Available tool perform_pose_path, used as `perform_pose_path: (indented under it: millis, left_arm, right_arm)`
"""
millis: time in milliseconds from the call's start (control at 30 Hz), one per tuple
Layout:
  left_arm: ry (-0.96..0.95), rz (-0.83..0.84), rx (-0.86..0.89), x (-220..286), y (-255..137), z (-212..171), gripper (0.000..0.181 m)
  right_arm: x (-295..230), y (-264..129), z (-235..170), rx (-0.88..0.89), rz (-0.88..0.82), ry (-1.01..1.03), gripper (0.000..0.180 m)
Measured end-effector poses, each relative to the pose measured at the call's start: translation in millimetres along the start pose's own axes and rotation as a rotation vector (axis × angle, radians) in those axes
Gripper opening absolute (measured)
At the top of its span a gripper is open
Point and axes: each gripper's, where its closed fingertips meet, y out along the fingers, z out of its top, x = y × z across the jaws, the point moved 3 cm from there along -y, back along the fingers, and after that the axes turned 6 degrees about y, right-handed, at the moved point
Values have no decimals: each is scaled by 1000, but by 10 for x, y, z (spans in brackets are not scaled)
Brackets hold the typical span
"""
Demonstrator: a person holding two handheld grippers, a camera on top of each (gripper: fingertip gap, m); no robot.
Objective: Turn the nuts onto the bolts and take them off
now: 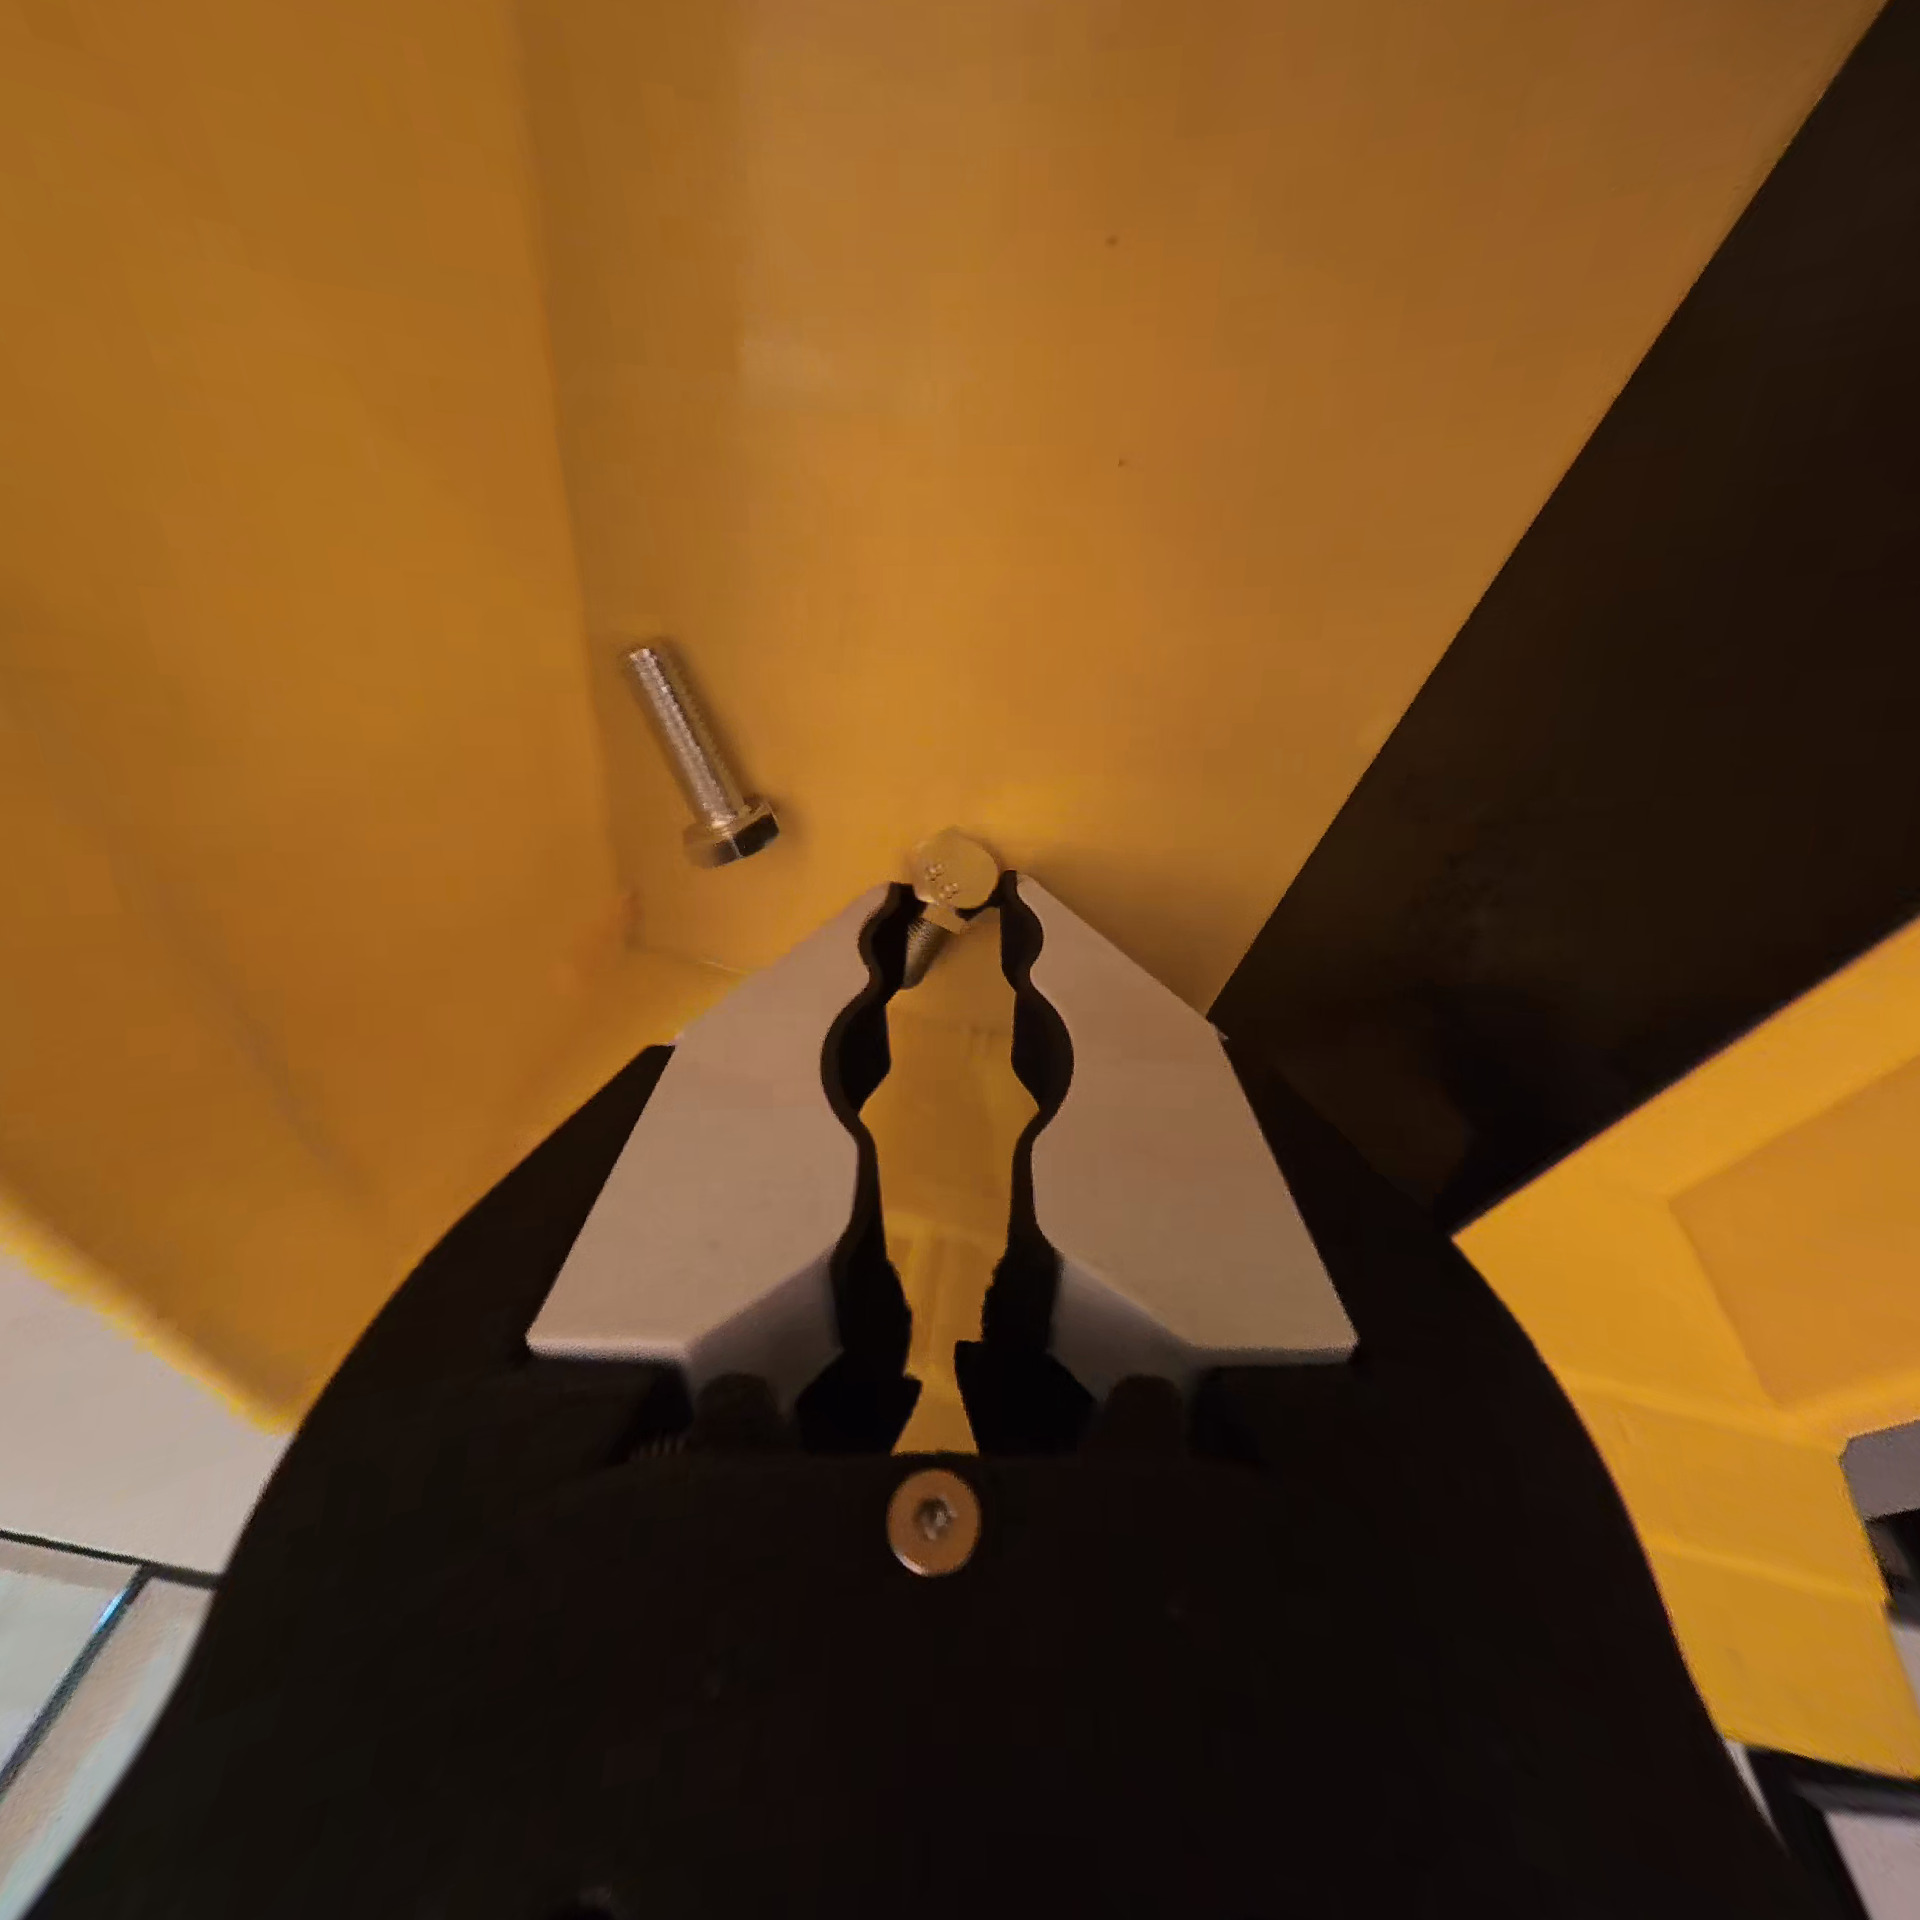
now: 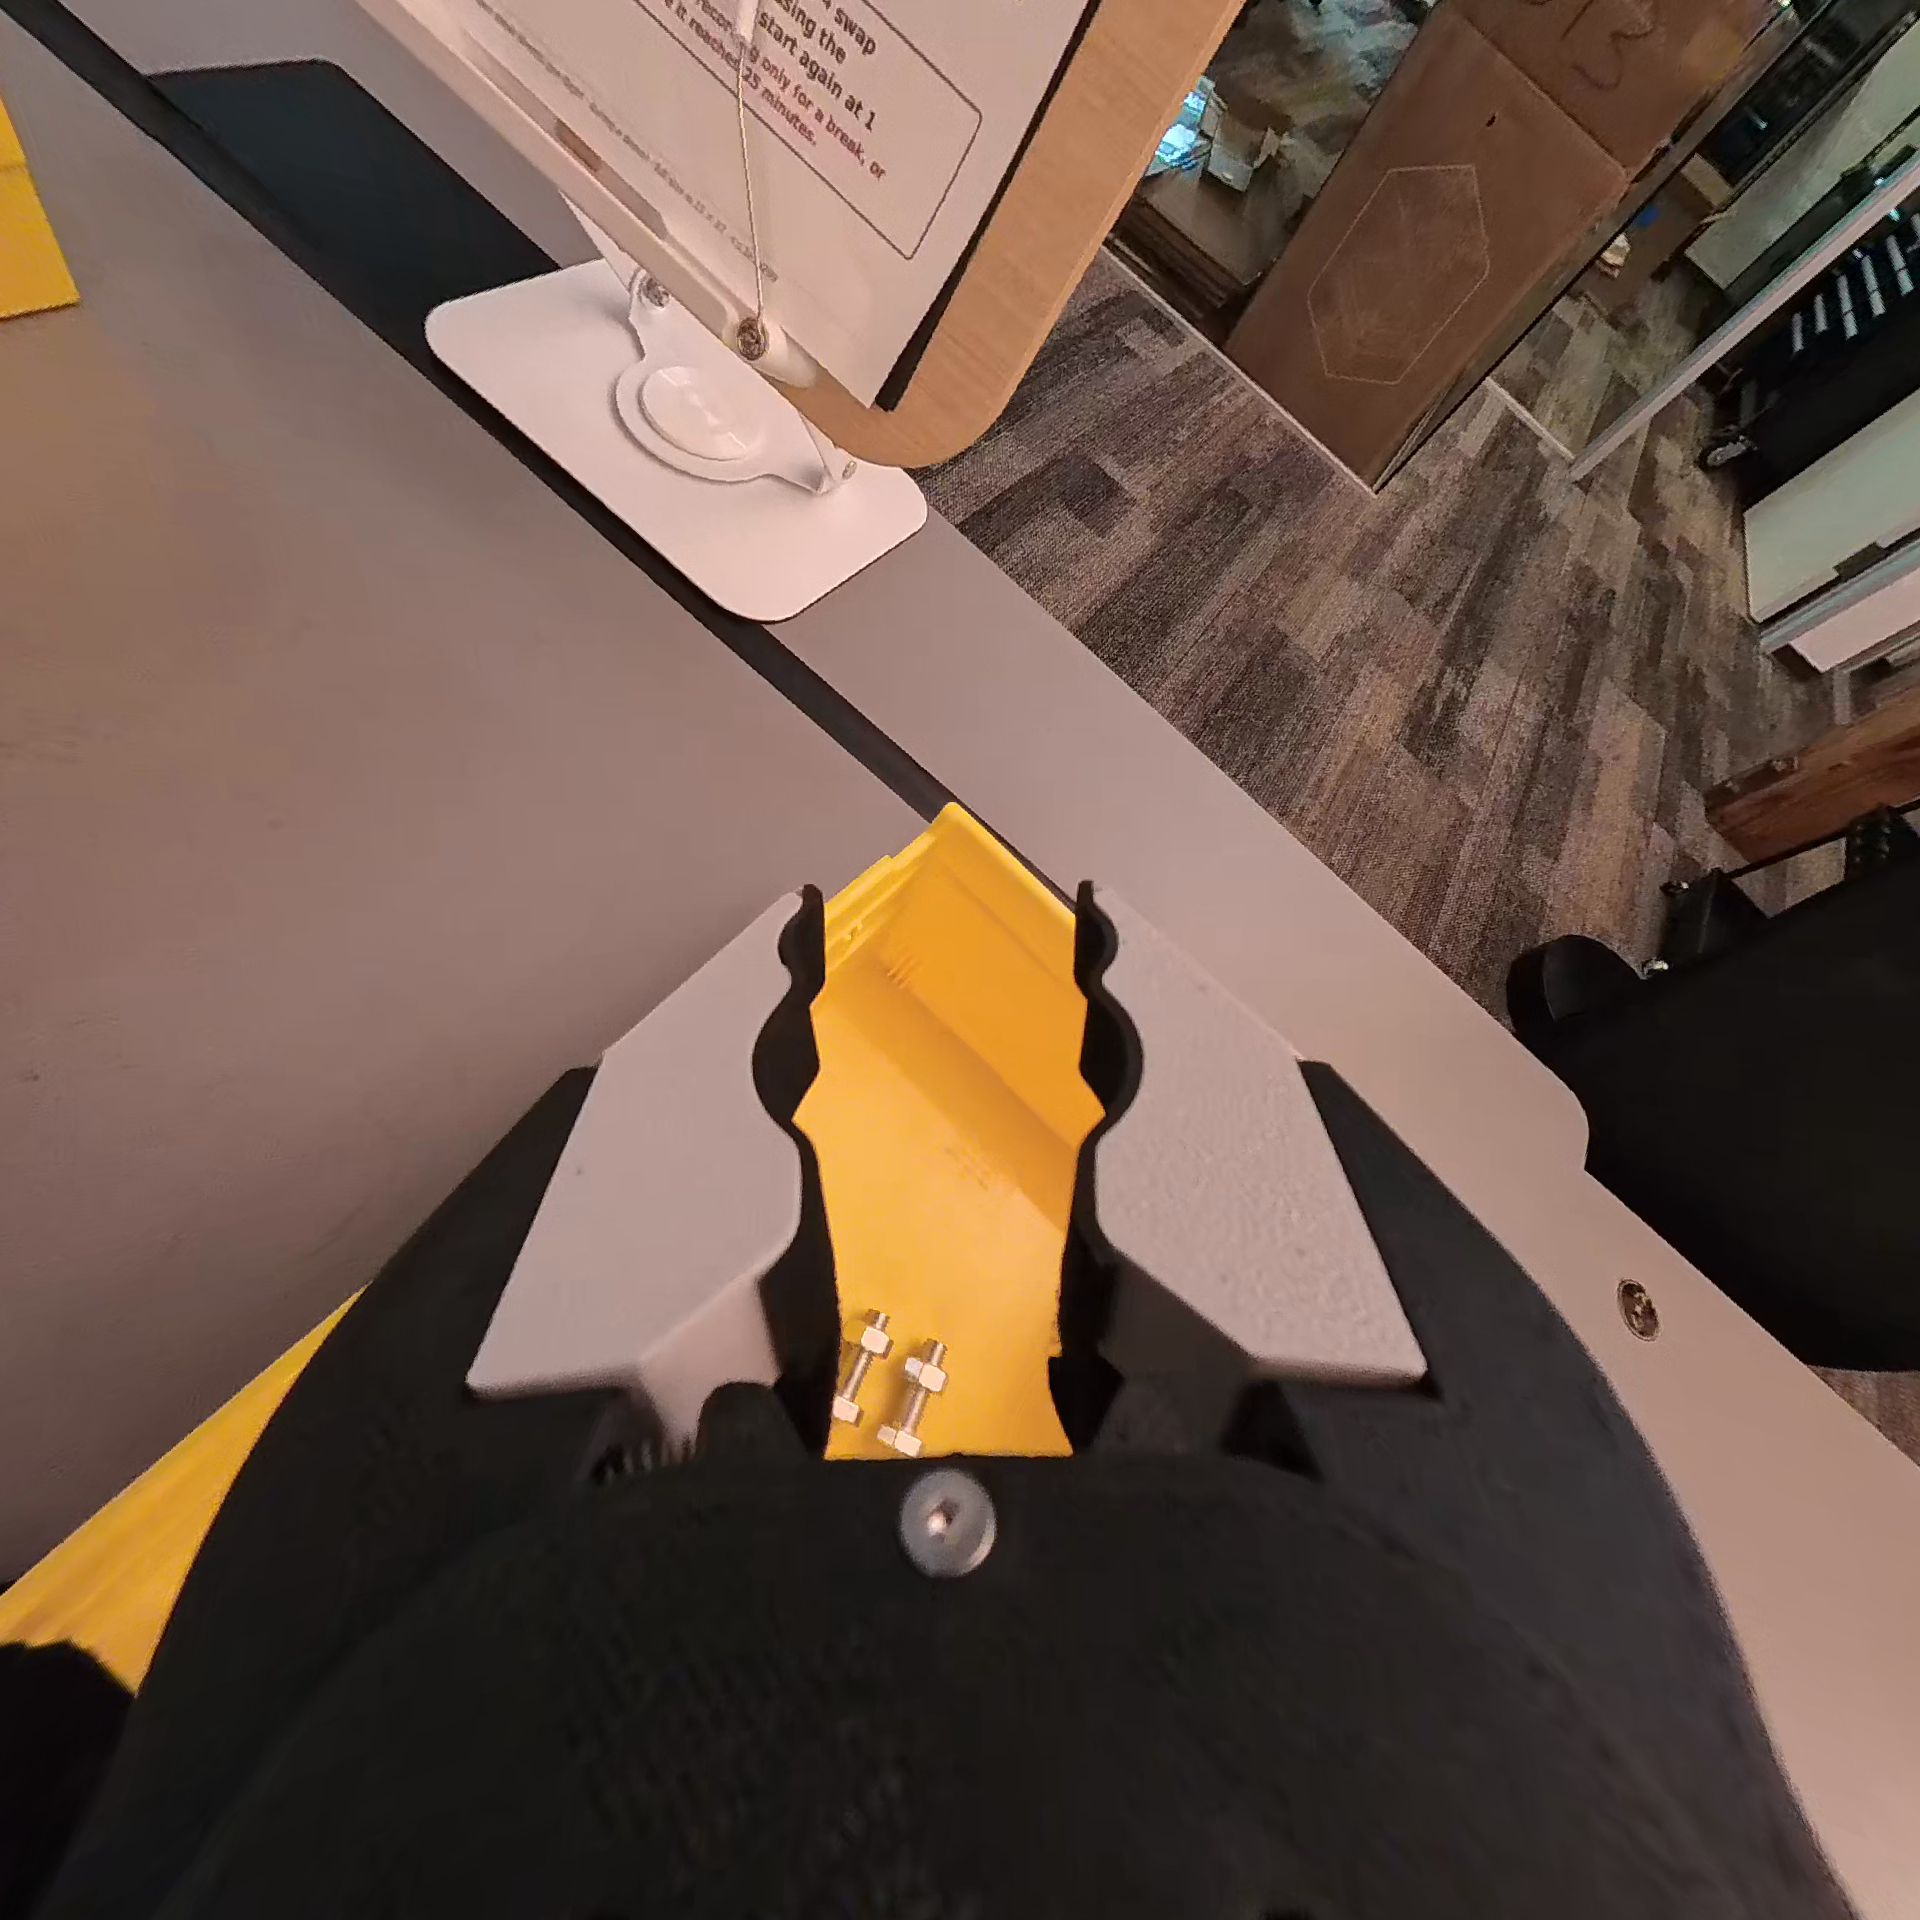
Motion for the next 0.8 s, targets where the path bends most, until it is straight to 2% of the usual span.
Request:
perform_pose_path:
  millis: [33, 100, 167, 233, 267, 333, 400, 467, 533, 600, 700, 800]
  left_arm:
    - [-22, 16, 26, -9, -45, 14, 16]
    - [-87, 72, 99, -63, -226, 53, 16]
    - [-169, 117, 243, -90, -545, 175, 16]
    - [-263, 185, 478, -105, -1025, 423, 16]
    - [-293, 194, 651, -57, -1322, 620, 16]
    - [-354, 178, 1081, 111, -2012, 1046, 16]
    - [-372, 43, 1465, 398, -2624, 1377, 16]
    - [-341, -111, 1693, 684, -3012, 1632, 16]
    - [-301, -169, 1817, 884, -3238, 1829, 16]
    - [-273, -208, 1911, 1034, -3375, 1956, 15]
    - [-224, -280, 1980, 1194, -3444, 2064, 15]
    - [-192, -332, 1967, 1268, -3401, 2153, 15]
  right_arm:
    - [2, -16, 9, 7, 0, -1, 47]
    - [7, -49, 37, 28, 2, 5, 47]
    - [-10, -85, 110, 71, 14, 16, 47]
    - [-111, -120, 274, 157, 63, 34, 47]
    - [-210, -138, 397, 219, 110, 47, 47]
    - [-531, -200, 722, 386, 271, 81, 47]
    - [-1000, -321, 1045, 562, 535, 129, 46]
    - [-1455, -436, 1242, 667, 823, 196, 44]
    - [-1796, -482, 1304, 674, 1072, 269, 36]
    - [-1968, -449, 1320, 640, 1229, 362, 37]
    - [-2029, -440, 1342, 646, 1370, 475, 40]
    - [-2098, -426, 1334, 633, 1436, 501, 38]
